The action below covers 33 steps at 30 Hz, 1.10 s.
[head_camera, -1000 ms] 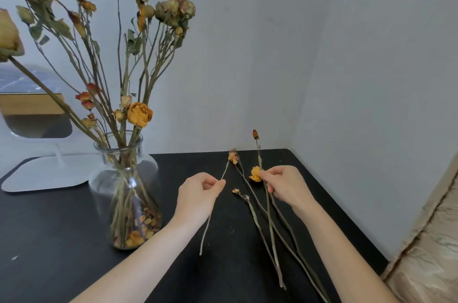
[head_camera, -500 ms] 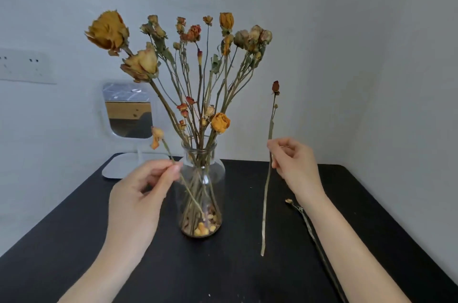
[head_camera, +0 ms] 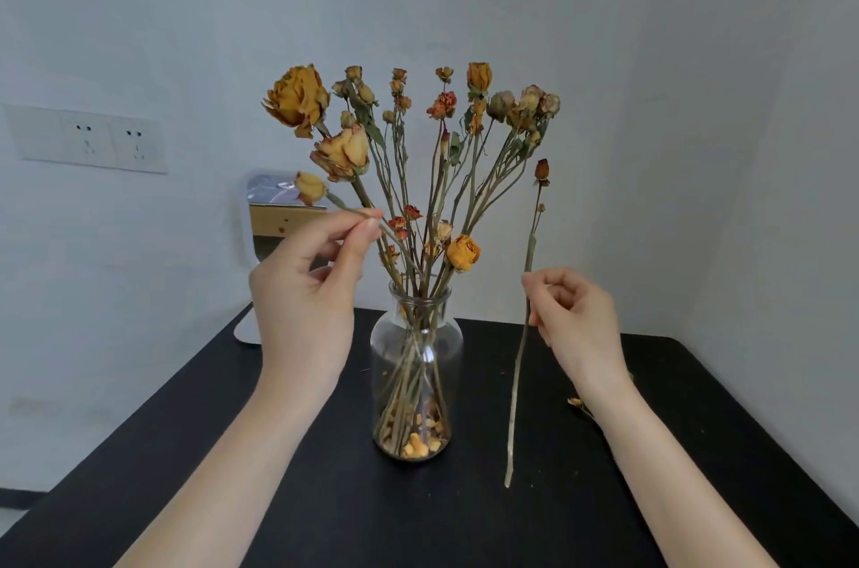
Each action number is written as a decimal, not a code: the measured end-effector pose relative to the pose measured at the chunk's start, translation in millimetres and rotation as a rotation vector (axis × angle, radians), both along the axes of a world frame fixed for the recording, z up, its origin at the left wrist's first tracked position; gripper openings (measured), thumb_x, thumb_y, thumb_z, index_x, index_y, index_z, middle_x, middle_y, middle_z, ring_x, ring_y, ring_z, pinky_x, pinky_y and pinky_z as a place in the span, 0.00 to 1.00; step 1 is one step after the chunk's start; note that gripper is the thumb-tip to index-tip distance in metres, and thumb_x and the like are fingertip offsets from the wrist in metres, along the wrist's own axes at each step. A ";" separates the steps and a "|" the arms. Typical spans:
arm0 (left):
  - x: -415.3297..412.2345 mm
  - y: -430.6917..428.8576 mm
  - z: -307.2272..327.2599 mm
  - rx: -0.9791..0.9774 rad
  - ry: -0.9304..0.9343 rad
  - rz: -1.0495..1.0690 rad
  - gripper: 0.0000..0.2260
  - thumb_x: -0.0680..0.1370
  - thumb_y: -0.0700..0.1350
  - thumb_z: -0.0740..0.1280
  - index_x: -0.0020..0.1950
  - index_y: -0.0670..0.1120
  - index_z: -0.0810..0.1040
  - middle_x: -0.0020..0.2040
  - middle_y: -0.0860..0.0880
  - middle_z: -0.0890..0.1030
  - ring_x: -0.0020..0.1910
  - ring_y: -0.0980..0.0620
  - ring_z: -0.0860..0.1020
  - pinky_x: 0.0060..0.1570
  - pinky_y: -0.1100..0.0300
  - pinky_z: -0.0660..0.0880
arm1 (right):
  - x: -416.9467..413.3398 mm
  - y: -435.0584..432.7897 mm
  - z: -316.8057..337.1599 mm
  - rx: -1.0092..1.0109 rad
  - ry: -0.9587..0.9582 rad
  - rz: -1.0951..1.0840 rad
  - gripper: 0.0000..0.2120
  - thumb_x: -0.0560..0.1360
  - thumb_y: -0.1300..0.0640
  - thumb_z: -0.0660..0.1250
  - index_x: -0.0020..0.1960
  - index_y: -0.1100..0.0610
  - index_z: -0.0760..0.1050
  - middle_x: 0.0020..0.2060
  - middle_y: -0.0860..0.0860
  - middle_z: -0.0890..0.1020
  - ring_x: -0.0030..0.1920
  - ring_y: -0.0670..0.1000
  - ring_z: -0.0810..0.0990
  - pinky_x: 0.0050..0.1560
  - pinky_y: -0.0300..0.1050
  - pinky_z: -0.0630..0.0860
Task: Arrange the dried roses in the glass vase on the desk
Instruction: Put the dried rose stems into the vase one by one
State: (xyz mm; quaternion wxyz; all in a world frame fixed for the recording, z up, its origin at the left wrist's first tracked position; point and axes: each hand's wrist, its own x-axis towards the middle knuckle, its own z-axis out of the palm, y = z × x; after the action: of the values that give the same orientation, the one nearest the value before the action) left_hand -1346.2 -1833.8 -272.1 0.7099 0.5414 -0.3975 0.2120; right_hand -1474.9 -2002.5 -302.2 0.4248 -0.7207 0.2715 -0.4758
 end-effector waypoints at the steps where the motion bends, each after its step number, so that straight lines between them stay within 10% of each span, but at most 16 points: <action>1: 1.7 -3.0 -0.8 0.009 -0.005 -0.001 0.05 0.75 0.45 0.67 0.47 0.51 0.82 0.43 0.61 0.82 0.42 0.61 0.79 0.38 0.72 0.74 | 0.0 -0.1 0.1 -0.004 0.003 -0.005 0.06 0.76 0.52 0.65 0.44 0.54 0.76 0.26 0.49 0.75 0.26 0.39 0.73 0.37 0.38 0.69; 33: 17.0 -33.8 6.7 0.348 -0.245 0.331 0.08 0.75 0.47 0.67 0.49 0.46 0.84 0.24 0.58 0.68 0.24 0.59 0.69 0.28 0.68 0.65 | 5.9 1.9 3.6 -0.067 0.003 0.000 0.04 0.76 0.54 0.64 0.43 0.52 0.75 0.26 0.49 0.75 0.26 0.40 0.74 0.37 0.37 0.71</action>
State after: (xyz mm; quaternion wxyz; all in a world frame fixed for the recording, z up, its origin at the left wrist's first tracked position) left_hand -1329.2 -1867.6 -265.3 0.5085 0.6833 -0.4167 0.3176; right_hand -1469.0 -2000.7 -298.7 0.3997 -0.7353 0.2562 -0.4836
